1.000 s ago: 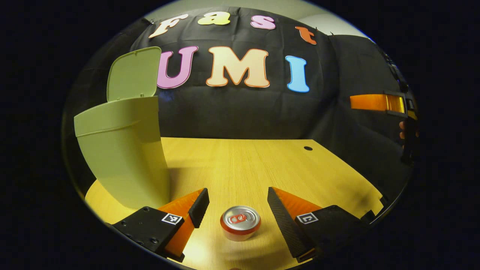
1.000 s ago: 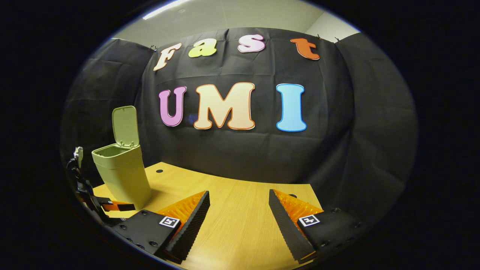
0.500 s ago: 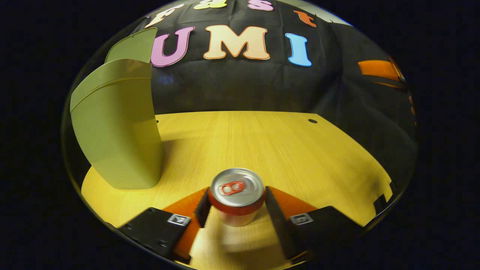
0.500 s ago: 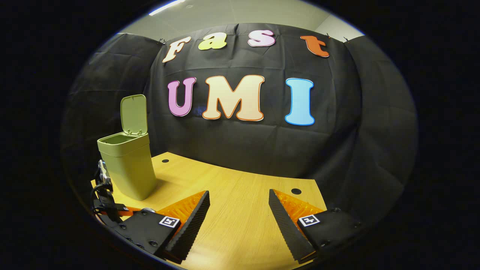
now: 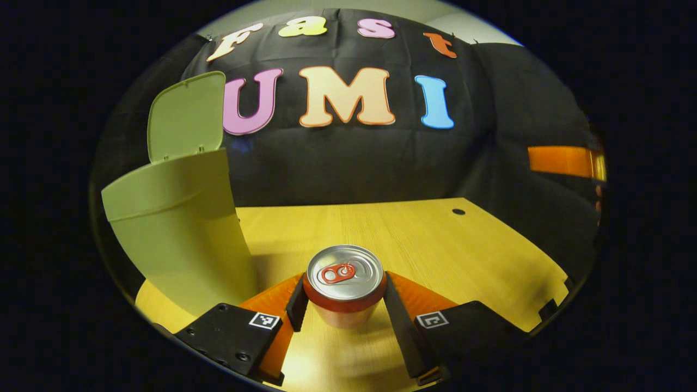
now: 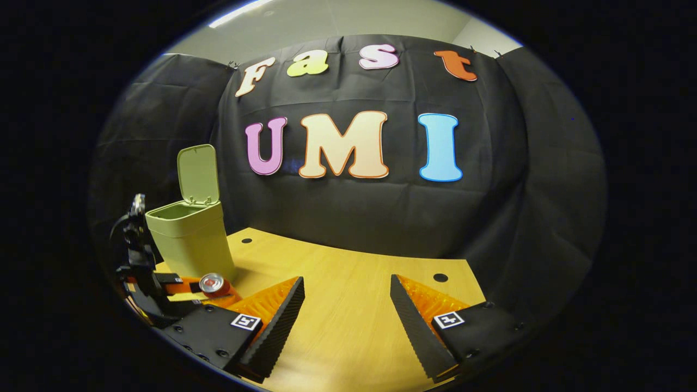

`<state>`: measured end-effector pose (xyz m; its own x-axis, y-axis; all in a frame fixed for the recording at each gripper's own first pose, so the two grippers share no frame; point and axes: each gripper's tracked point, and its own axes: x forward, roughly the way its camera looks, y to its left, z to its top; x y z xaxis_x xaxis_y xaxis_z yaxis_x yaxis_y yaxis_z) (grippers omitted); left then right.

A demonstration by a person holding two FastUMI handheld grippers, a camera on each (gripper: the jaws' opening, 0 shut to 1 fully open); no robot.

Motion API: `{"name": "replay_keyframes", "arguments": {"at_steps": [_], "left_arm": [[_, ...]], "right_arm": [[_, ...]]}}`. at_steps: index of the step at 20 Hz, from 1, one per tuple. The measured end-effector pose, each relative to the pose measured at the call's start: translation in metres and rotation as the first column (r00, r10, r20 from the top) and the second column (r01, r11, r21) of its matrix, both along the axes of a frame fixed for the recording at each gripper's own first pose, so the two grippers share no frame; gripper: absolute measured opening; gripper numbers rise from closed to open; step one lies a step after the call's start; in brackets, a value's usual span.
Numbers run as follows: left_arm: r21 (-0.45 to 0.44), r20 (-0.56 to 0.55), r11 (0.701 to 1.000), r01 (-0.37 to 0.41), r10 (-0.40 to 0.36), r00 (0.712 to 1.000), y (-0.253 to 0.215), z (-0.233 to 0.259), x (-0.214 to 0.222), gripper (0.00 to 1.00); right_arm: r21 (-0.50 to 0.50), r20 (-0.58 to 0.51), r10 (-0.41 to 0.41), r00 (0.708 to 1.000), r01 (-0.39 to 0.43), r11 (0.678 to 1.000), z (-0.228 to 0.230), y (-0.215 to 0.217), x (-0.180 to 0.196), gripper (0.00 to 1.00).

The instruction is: Press the lid of the desktop garbage bin to open it, pick up the crumpled paper on the desktop and throw it into the bin, then pick up the pop can on the desktop and drop it into the bin, and finally close the garbage bin lid.

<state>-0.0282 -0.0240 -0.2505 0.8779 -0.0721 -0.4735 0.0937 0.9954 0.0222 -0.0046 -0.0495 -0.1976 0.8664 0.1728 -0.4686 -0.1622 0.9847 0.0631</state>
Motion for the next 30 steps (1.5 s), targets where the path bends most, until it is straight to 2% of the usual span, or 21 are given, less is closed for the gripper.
{"name": "replay_keyframes", "arguments": {"at_steps": [8,13,18,22,30], "left_arm": [[0.013,0.189,1.0,-0.019,0.016,0.982,0.029,0.091,0.044,0.75],[0.004,0.304,0.998,-0.061,0.057,0.951,0.062,0.149,0.065,0.75],[0.071,0.404,0.99,-0.119,0.08,0.911,0.11,0.195,0.086,0.75],[0.093,0.425,0.977,-0.194,0.138,0.895,0.153,0.205,0.089,0.75],[0.097,0.385,0.944,-0.316,0.257,0.886,0.228,0.192,0.062,0.75]], "right_arm": [[0.034,0.0,0.025,1.0,-0.025,0.999,0.001,0.035,-0.009,0.99],[0.037,0.003,0.013,1.0,-0.013,0.999,0.003,0.041,-0.014,0.99],[0.039,0.001,-0.012,1.0,0.012,0.999,0.002,0.04,-0.017,0.99],[0.039,-0.011,-0.02,1.0,0.02,0.999,-0.002,0.043,-0.017,0.99],[0.051,-0.012,0.007,1.0,-0.006,0.999,-0.003,0.077,-0.014,0.99]]}}
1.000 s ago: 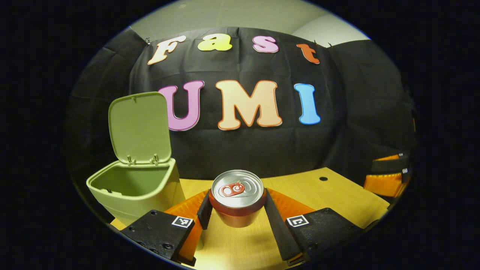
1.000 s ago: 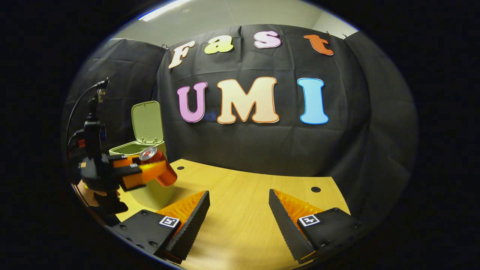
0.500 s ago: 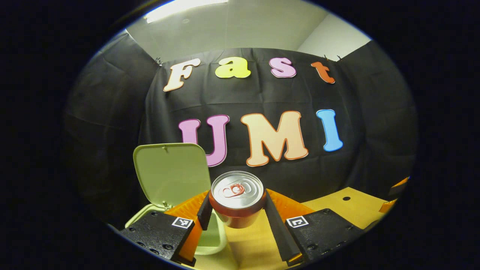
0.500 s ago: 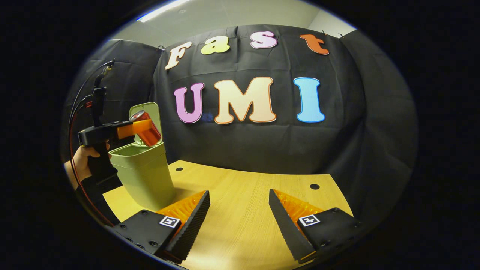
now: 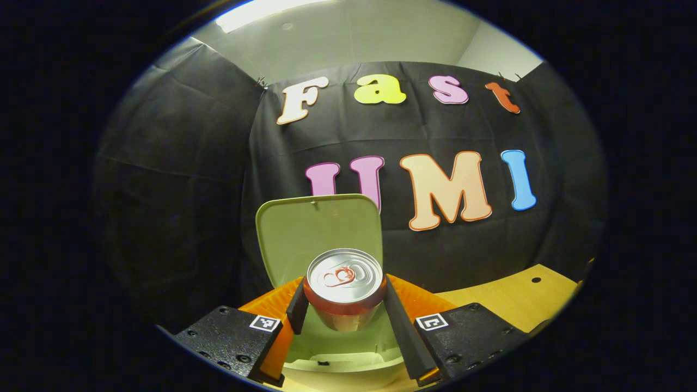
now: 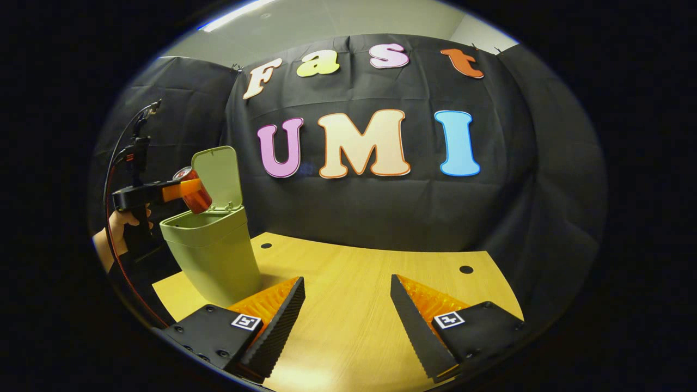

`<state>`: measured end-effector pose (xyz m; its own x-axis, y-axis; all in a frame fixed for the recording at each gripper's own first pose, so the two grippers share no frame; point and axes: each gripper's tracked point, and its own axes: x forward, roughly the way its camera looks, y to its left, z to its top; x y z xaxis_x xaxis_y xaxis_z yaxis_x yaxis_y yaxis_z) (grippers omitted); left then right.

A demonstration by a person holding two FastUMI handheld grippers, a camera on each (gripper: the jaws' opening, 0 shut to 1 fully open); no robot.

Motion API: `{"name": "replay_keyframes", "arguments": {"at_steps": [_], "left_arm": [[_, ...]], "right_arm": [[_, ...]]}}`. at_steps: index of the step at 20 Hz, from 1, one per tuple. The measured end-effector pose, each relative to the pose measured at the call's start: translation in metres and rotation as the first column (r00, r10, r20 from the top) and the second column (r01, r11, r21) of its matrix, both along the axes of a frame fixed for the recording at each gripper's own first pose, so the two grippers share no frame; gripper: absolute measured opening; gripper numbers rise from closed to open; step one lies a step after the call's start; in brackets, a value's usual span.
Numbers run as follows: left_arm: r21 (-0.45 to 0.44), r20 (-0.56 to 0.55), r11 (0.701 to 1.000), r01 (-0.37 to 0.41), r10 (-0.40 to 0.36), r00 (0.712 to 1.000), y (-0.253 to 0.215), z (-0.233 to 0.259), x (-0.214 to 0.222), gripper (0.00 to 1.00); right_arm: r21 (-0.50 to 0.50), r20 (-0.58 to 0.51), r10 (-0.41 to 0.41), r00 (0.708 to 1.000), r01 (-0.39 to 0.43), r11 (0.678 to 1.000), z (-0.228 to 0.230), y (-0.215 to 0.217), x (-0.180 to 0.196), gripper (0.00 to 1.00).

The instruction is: Press the lid of the desktop garbage bin to open it, pick up the crumpled paper on the desktop and throw it into the bin, then pick up the pop can on the desktop and drop it into the bin, and finally close the garbage bin lid.

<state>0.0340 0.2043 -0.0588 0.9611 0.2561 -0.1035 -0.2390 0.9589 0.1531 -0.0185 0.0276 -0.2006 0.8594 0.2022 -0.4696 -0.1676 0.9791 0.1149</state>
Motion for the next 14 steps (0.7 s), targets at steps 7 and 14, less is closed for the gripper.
{"name": "replay_keyframes", "arguments": {"at_steps": [7,14], "left_arm": [[-0.003,0.03,1.0,0.008,-0.008,1.0,0.027,0.029,0.001,0.96],[-0.018,0.121,0.994,0.111,-0.108,0.987,0.045,0.093,0.039,0.99]], "right_arm": [[0.003,-0.002,-0.004,1.0,0.004,1.0,0.0,0.035,-0.006,0.99],[0.005,-0.005,-0.073,0.997,0.073,0.997,-0.004,0.073,-0.017,0.99]]}}
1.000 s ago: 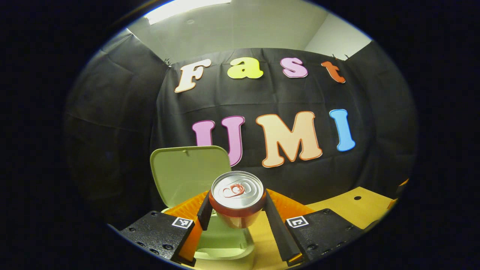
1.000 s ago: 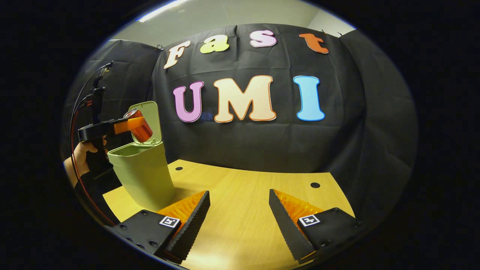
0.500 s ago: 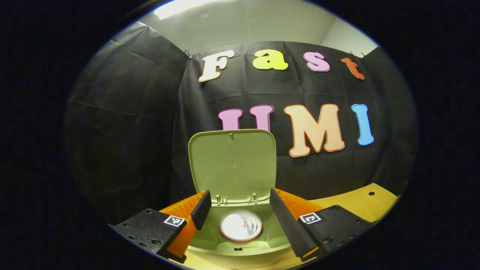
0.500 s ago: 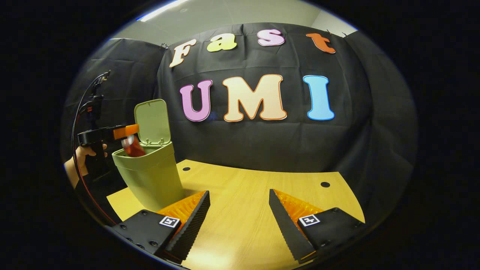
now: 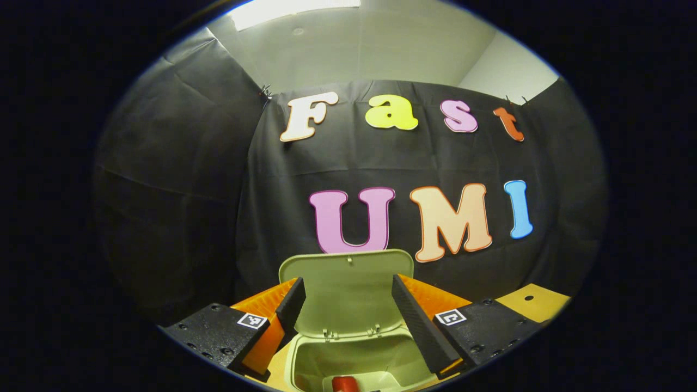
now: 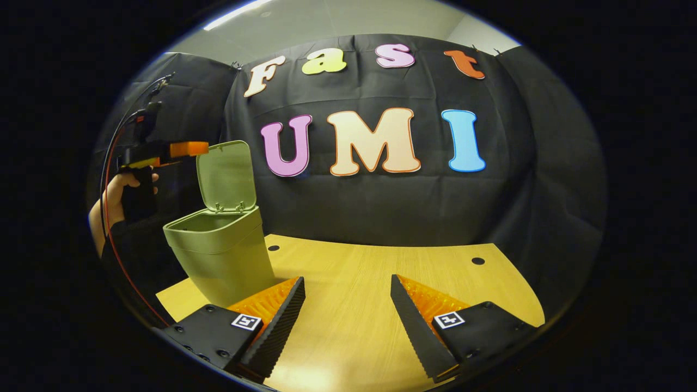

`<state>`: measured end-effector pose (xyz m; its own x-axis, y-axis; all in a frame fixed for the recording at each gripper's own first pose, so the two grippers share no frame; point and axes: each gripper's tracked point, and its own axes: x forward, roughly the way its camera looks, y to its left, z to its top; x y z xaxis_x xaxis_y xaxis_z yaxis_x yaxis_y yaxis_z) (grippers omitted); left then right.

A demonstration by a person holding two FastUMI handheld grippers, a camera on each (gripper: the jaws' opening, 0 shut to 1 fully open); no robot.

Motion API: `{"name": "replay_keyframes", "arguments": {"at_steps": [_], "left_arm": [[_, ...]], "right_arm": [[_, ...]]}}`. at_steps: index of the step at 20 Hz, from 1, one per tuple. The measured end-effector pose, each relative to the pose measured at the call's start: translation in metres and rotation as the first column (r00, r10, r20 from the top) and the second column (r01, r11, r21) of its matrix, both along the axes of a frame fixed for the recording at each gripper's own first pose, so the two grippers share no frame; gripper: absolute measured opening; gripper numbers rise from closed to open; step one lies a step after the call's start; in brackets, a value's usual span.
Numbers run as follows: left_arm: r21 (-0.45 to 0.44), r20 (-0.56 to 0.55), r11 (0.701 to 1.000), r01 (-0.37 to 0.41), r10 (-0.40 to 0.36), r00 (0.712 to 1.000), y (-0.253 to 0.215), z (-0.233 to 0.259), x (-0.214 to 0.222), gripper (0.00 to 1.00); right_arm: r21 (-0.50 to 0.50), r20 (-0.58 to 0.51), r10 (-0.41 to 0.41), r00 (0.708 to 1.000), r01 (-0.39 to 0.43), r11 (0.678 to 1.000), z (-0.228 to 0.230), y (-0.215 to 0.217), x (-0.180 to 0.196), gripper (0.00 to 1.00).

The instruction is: Press the lid of the desktop garbage bin to open it, pick up the crumpled paper on the desktop and throw it into the bin, then pick up the pop can on the desktop and drop it into the bin, and finally close the garbage bin lid.

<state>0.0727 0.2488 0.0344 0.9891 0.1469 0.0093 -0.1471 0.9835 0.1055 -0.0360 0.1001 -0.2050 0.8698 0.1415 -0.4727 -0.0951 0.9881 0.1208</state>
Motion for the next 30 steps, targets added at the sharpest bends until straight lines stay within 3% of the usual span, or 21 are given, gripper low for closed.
{"name": "replay_keyframes", "arguments": {"at_steps": [1,6,14,20,30], "left_arm": [[-0.002,0.009,1.0,0.011,-0.011,1.0,0.003,0.008,0.006,0.96],[0.009,0.046,0.997,0.072,-0.073,0.996,0.006,0.039,0.042,0.99],[-0.055,-0.022,0.997,0.047,-0.048,0.999,0.036,0.021,0.096,0.95],[-0.07,-0.07,0.996,0.053,-0.058,0.996,0.032,0.006,0.087,0.96],[-0.059,-0.11,0.998,-0.009,0.003,0.994,0.011,-0.01,0.027,0.96]], "right_arm": [[-0.003,-0.003,-0.011,1.0,0.011,1.0,-0.001,0.004,0.0,0.99],[0.003,-0.01,-0.06,0.998,0.06,0.998,-0.005,0.017,0.001,0.99],[-0.038,-0.027,-0.095,0.995,0.094,0.995,-0.01,0.003,-0.006,0.99],[-0.02,-0.039,-0.101,0.994,0.101,0.995,-0.01,-0.011,-0.003,0.99],[0.006,-0.041,0.048,0.998,-0.048,0.999,-0.004,-0.017,0.001,0.96]]}}
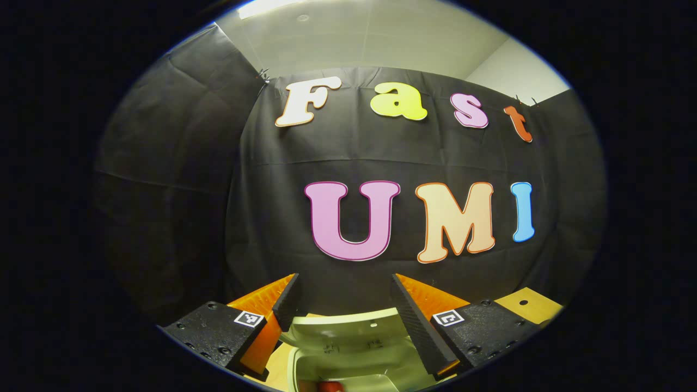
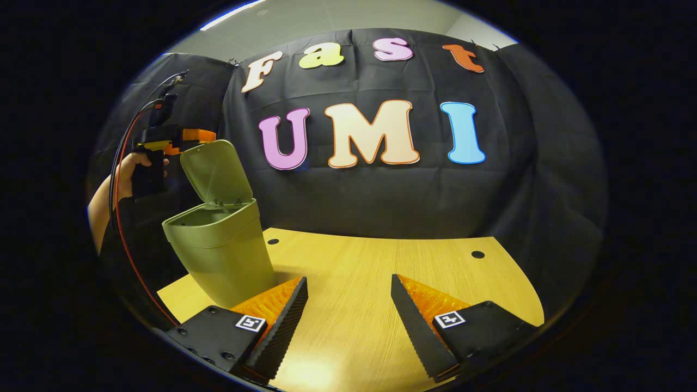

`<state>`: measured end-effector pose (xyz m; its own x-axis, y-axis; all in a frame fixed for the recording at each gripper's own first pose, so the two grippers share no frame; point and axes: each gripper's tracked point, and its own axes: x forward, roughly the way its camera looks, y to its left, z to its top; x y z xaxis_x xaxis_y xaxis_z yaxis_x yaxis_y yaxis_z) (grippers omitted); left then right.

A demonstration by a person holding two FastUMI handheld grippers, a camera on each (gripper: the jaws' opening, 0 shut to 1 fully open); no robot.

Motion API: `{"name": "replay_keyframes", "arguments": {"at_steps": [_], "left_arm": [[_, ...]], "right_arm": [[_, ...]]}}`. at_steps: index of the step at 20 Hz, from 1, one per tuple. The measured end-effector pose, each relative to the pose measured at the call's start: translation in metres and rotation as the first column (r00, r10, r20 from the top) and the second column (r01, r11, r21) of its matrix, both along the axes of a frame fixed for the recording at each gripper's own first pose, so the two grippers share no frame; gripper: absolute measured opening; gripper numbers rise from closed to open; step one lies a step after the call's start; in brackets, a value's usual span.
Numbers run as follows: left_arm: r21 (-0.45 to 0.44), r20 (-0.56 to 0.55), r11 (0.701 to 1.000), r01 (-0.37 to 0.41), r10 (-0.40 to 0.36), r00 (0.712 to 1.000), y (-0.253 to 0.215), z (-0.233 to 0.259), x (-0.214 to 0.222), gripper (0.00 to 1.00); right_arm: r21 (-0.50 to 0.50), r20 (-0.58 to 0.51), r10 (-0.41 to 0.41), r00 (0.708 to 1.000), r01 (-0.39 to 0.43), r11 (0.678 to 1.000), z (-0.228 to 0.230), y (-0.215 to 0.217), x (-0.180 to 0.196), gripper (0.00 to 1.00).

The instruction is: Press the lid of the desktop garbage bin to open it, pick up the crumpled paper on the desktop and throw it into the bin, then pick up the pop can on the desktop and drop it into the bin, and finally close the garbage bin lid.

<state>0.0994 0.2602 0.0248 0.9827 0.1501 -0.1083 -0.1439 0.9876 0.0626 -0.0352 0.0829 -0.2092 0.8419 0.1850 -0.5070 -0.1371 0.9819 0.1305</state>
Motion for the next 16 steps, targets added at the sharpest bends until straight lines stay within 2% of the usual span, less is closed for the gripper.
{"name": "replay_keyframes", "arguments": {"at_steps": [3,10,16], "left_arm": [[0.005,-0.015,1.0,-0.002,0.002,1.0,-0.006,-0.01,-0.019,0.96],[-0.046,-0.091,0.999,0.018,-0.022,0.996,-0.023,-0.06,-0.062,0.96],[-0.052,-0.162,0.999,0.005,-0.014,0.987,-0.031,-0.106,-0.083,0.94]], "right_arm": [[0.0,0.006,0.041,0.999,-0.041,0.999,0.004,0.003,0.003,0.96],[0.013,0.005,0.141,0.99,-0.141,0.99,0.005,0.032,-0.001,0.96],[0.022,-0.004,0.172,0.985,-0.172,0.985,0.003,0.046,-0.006,0.96]]}}
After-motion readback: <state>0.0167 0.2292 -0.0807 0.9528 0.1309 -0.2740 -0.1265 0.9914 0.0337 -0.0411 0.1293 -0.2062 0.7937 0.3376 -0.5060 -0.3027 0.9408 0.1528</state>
